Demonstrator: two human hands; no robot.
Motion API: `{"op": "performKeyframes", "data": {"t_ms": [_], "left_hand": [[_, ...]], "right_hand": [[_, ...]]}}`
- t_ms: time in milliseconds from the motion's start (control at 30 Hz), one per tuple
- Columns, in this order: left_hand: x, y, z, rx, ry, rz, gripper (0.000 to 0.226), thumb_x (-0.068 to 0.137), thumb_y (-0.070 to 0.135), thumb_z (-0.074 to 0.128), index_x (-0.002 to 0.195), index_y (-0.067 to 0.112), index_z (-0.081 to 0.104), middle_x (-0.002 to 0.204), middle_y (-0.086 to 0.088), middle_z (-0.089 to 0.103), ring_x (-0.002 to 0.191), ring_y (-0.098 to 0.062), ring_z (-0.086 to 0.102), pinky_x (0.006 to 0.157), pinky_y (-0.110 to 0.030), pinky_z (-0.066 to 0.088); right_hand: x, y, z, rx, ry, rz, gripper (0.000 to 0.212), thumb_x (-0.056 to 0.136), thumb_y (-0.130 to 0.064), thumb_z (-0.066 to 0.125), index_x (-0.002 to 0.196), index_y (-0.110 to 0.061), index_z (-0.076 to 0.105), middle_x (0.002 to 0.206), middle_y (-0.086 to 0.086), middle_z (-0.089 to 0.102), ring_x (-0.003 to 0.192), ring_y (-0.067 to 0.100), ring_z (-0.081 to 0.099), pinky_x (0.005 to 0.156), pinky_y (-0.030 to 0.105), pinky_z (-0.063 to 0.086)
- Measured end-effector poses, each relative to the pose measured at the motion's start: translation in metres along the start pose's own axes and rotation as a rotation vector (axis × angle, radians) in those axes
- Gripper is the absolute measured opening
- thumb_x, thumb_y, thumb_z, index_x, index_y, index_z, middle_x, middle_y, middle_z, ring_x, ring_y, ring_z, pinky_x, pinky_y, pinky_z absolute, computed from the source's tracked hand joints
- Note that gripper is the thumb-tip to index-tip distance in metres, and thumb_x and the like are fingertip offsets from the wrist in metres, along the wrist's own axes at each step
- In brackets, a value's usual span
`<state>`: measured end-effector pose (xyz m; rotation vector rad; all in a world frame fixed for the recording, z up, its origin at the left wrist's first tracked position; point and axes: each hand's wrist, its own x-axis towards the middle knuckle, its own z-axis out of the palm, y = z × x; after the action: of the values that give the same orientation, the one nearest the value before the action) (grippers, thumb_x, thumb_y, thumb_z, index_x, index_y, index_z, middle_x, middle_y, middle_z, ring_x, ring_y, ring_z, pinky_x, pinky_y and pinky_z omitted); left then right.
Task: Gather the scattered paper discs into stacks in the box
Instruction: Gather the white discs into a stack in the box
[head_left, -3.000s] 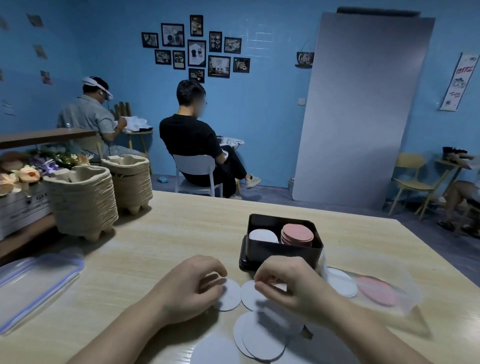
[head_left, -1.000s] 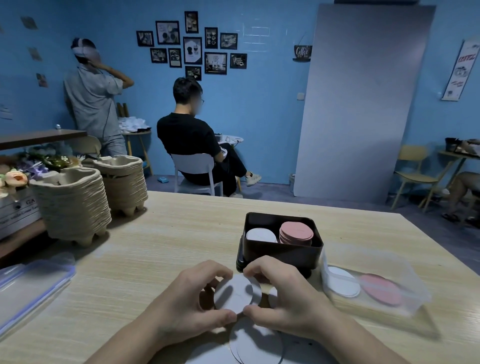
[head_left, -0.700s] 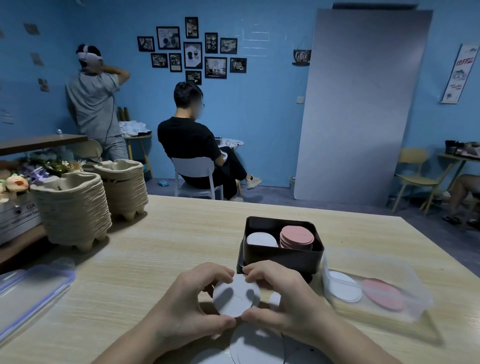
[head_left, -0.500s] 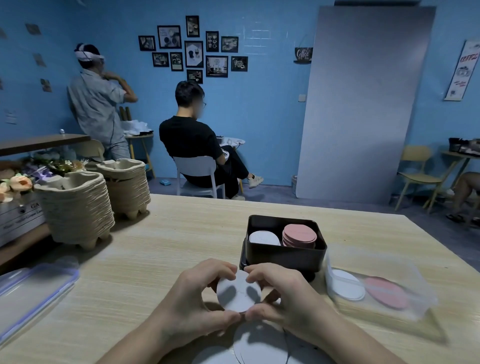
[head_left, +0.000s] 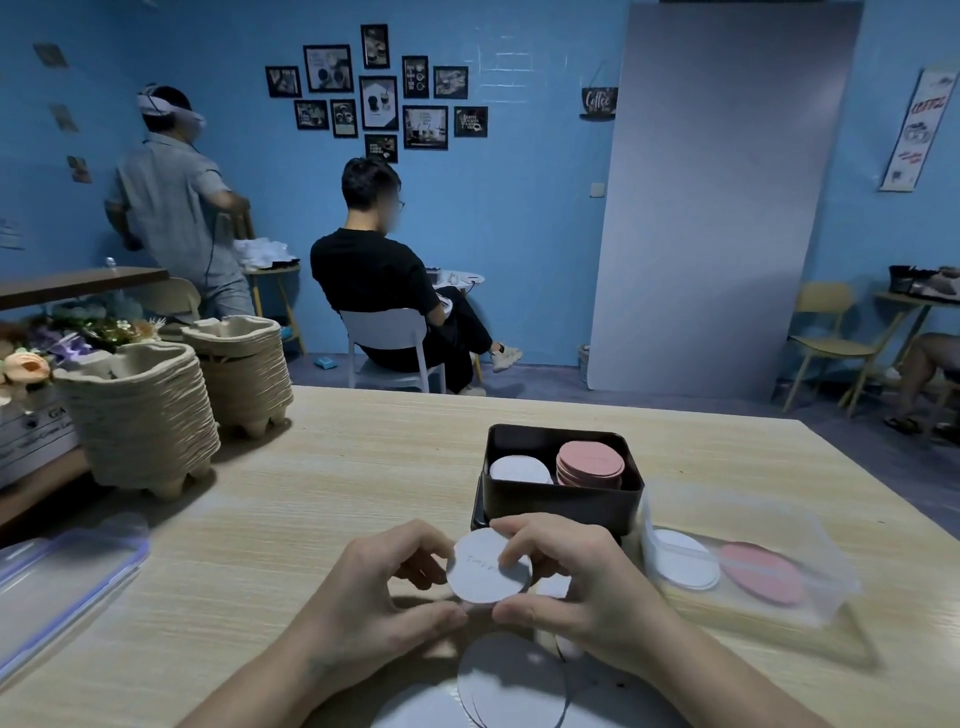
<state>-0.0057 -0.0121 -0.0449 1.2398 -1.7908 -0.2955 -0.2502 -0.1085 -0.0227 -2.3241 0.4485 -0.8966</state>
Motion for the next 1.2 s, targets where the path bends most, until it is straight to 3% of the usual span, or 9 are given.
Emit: {"op": "performKeyframes", "data": {"t_ms": [133, 200, 433, 633, 767, 967, 1200], "left_hand": [[-0.001, 0.0, 0.001, 0.0, 0.052, 0.053, 0.022, 0.081, 0.027, 0.086, 0.1, 0.025, 0.075, 0.101, 0.012, 0.078, 0.087, -0.014, 0.073, 0.074, -0.027, 0.058], [0.0, 0.001, 0.002, 0.02, 0.056, 0.072, 0.021, 0.08, 0.027, 0.085, 0.098, 0.026, 0.075, 0.103, 0.015, 0.078, 0.089, -0.013, 0.074, 0.074, -0.025, 0.058], [0.0, 0.002, 0.004, 0.091, 0.029, 0.125, 0.02, 0.08, 0.032, 0.086, 0.093, 0.021, 0.075, 0.098, 0.017, 0.076, 0.087, -0.009, 0.072, 0.073, -0.019, 0.054], [0.0, 0.005, 0.005, 0.155, -0.021, 0.143, 0.021, 0.082, 0.034, 0.086, 0.095, 0.022, 0.075, 0.095, 0.016, 0.075, 0.083, -0.009, 0.07, 0.071, -0.026, 0.057], [-0.002, 0.006, 0.004, 0.136, -0.052, 0.109, 0.025, 0.084, 0.034, 0.087, 0.103, 0.025, 0.075, 0.098, 0.016, 0.075, 0.088, -0.009, 0.071, 0.073, -0.026, 0.057], [-0.006, 0.009, 0.001, 0.158, -0.038, 0.007, 0.015, 0.088, 0.034, 0.08, 0.098, 0.026, 0.074, 0.091, 0.016, 0.072, 0.089, -0.011, 0.07, 0.071, -0.023, 0.057], [0.003, 0.019, 0.003, 0.204, -0.151, -0.041, 0.011, 0.093, 0.039, 0.07, 0.095, 0.029, 0.071, 0.09, 0.017, 0.071, 0.087, -0.008, 0.068, 0.075, -0.034, 0.056]], "right_hand": [[-0.002, -0.001, 0.0, 0.013, -0.008, 0.013, 0.031, 0.076, -0.035, 0.091, 0.093, -0.026, 0.066, 0.131, -0.01, 0.065, 0.118, 0.006, 0.064, 0.082, 0.014, 0.05], [-0.002, -0.001, 0.0, 0.004, -0.02, 0.018, 0.033, 0.075, -0.033, 0.092, 0.094, -0.024, 0.067, 0.132, -0.009, 0.064, 0.118, 0.0, 0.062, 0.081, 0.01, 0.047], [-0.002, 0.0, -0.001, -0.04, -0.137, 0.047, 0.036, 0.075, -0.035, 0.093, 0.1, -0.026, 0.068, 0.135, -0.006, 0.063, 0.14, -0.009, 0.042, 0.077, 0.006, 0.047], [-0.004, 0.001, -0.002, -0.083, -0.156, 0.063, 0.027, 0.08, -0.036, 0.089, 0.094, -0.025, 0.068, 0.135, -0.01, 0.06, 0.131, 0.004, 0.053, 0.075, 0.019, 0.058], [-0.004, 0.003, -0.004, -0.121, -0.101, 0.022, 0.024, 0.078, -0.037, 0.087, 0.089, -0.027, 0.068, 0.128, -0.012, 0.063, 0.121, 0.008, 0.06, 0.089, 0.026, 0.055], [-0.01, 0.005, -0.023, -0.094, -0.062, 0.044, 0.029, 0.075, -0.043, 0.089, 0.09, -0.026, 0.071, 0.125, -0.015, 0.064, 0.117, 0.007, 0.062, 0.084, 0.012, 0.046], [-0.017, 0.007, -0.038, -0.158, -0.101, 0.075, 0.03, 0.076, -0.048, 0.086, 0.091, -0.029, 0.07, 0.126, -0.016, 0.063, 0.122, 0.008, 0.06, 0.09, 0.031, 0.055]]}}
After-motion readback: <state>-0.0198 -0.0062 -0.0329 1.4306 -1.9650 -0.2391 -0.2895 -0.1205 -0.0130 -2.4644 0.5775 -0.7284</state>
